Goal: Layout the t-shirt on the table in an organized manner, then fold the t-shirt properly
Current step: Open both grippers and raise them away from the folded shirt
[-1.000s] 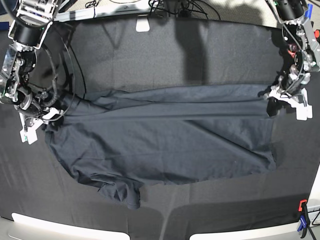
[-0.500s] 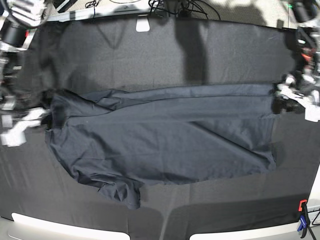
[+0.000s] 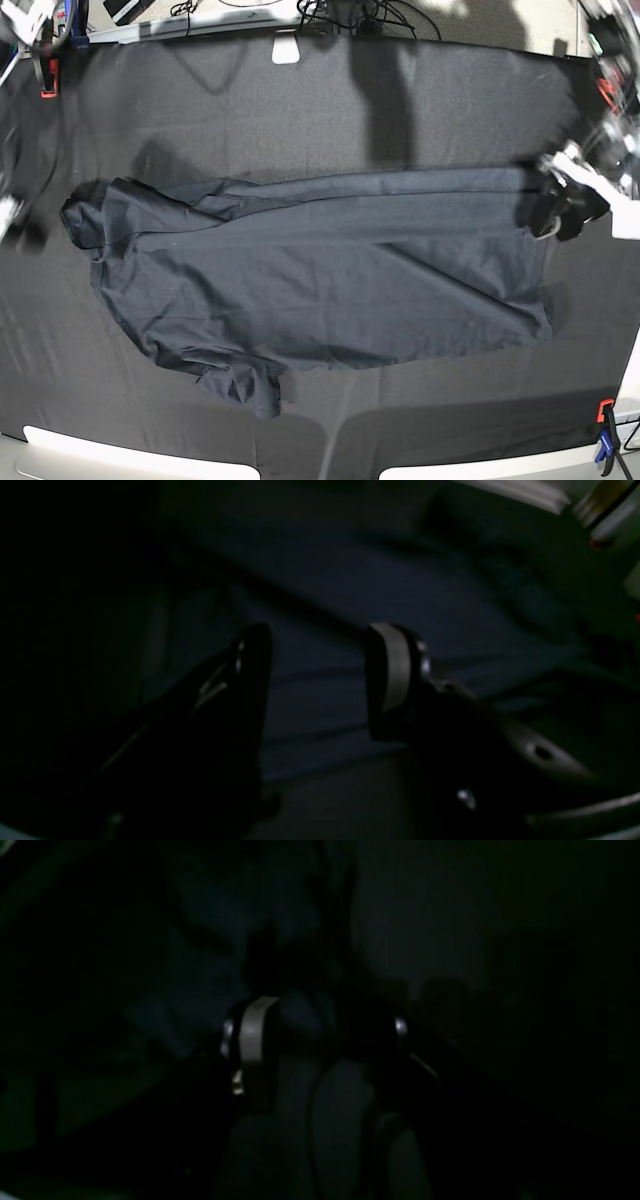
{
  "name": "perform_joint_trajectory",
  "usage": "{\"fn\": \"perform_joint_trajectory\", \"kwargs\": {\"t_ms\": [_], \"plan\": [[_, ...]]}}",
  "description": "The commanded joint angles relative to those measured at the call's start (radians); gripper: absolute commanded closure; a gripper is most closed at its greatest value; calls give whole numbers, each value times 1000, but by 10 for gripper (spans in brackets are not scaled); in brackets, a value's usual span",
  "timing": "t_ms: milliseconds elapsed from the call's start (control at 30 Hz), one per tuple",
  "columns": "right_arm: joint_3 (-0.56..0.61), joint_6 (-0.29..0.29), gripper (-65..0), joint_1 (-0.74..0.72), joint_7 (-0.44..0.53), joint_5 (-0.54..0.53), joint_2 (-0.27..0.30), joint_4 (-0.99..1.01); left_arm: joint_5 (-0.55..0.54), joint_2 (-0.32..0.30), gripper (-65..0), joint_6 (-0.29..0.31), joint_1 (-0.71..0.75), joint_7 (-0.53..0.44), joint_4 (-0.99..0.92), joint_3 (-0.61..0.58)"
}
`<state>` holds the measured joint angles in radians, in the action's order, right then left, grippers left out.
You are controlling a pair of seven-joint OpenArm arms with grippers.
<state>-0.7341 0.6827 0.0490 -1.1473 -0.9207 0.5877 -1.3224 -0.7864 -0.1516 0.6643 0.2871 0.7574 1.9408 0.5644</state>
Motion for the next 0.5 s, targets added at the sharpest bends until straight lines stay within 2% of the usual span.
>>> {"fn": "perform_joint_trajectory", "kwargs": {"t_ms": [0,100,167,267,467], "plan": [[-12,15,-275,12,14,-22,23,-16,-19,18,-275,10,14,-24,58,3],[-32,15,-275,88,41,-25,8,-16,-19,80,-275,16,57,-22,127,3],[-38,15,-275,130,57,-35,-1,-16,-19,97,-275,33,67,-10,130,2],[-38,15,-275,178,55,-53,-40,-35,-19,101,-275,33,68,40,130,-29],[-38,15,-275,220,60,-52,-146,-132,19,101,-275,34,82,42,130,-177]]}}
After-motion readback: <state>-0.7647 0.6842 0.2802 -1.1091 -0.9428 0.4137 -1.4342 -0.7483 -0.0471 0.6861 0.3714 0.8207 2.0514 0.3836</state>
